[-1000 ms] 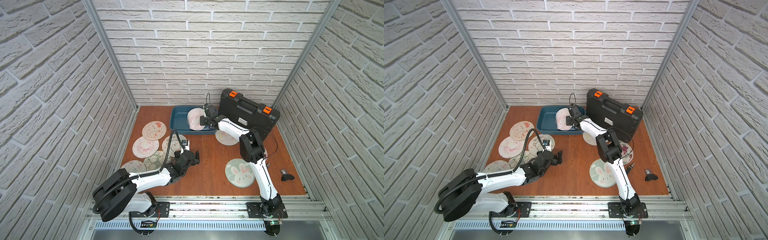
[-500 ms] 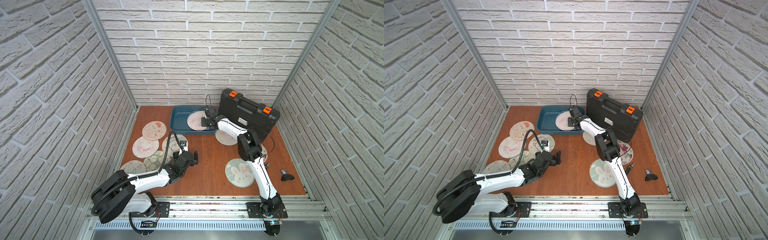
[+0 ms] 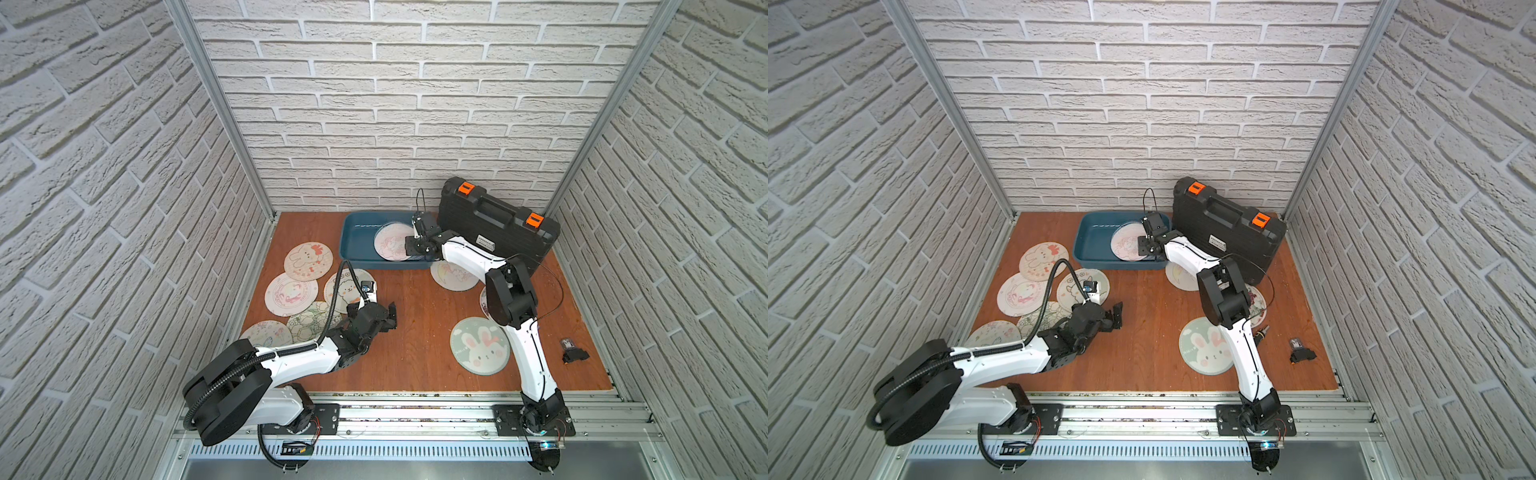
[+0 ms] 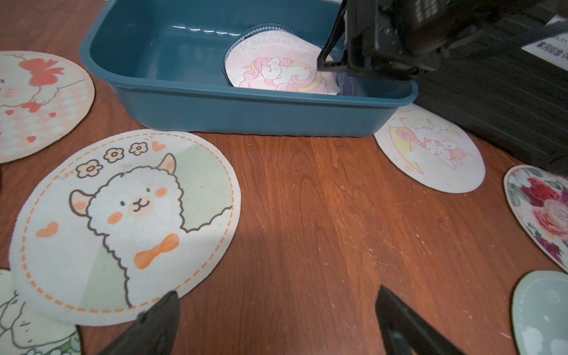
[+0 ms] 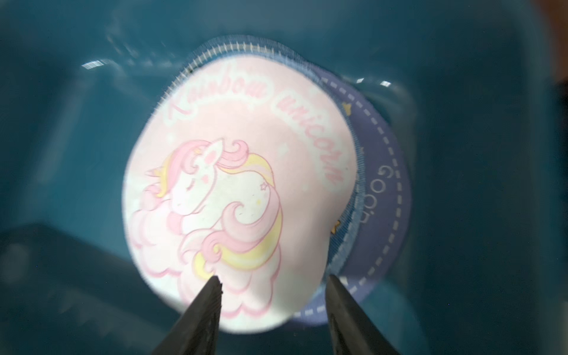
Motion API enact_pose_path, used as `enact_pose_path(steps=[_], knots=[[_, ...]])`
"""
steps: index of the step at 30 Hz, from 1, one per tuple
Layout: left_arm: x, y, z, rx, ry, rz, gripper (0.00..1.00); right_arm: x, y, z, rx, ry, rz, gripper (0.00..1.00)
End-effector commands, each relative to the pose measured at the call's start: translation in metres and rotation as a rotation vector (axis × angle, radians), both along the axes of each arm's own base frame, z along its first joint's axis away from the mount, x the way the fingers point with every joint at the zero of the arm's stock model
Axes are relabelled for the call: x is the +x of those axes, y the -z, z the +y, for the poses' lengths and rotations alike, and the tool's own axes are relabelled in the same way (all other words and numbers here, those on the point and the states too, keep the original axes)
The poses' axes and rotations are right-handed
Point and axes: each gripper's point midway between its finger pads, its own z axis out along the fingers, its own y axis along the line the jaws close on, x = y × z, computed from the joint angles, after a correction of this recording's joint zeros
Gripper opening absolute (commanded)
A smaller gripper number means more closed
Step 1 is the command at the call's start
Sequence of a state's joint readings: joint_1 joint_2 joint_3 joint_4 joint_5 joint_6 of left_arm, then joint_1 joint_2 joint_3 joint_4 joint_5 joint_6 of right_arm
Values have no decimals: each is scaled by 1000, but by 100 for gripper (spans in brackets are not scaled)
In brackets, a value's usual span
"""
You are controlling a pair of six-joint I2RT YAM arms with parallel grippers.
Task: Put the coasters into the storage box
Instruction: Place the coaster in the storage box, then pick up the coaster from the center of the board.
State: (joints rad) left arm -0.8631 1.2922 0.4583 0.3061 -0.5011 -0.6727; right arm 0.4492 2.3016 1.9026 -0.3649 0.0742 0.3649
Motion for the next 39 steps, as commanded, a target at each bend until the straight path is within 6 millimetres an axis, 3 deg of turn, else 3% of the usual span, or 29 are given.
enact_pose_path(steps=[1, 7, 8, 9, 14, 21, 28, 39], knots=[[9, -11, -13, -34, 27, -25, 98, 0, -76, 2, 57, -18, -165, 56], [13, -13, -30, -50, 80, -15, 98, -29, -98, -19, 63, 7, -177, 57], [14, -13, -33, -52, 87, -13, 98, -33, -92, -23, 54, 14, -163, 57], [15, -14, -36, -51, 97, -10, 98, -40, -106, -29, 57, 26, -180, 57], [19, -12, -56, -49, 154, 13, 98, -71, -110, -51, 24, 33, -163, 57], [24, -5, -94, 0, 247, 40, 98, -118, -90, -98, 26, 101, -83, 57], [35, -8, -138, -55, 332, 61, 98, -151, -66, -145, 55, 172, -6, 58], [51, 14, -193, -150, 420, 105, 98, -177, -12, -189, 117, 270, 123, 58]])
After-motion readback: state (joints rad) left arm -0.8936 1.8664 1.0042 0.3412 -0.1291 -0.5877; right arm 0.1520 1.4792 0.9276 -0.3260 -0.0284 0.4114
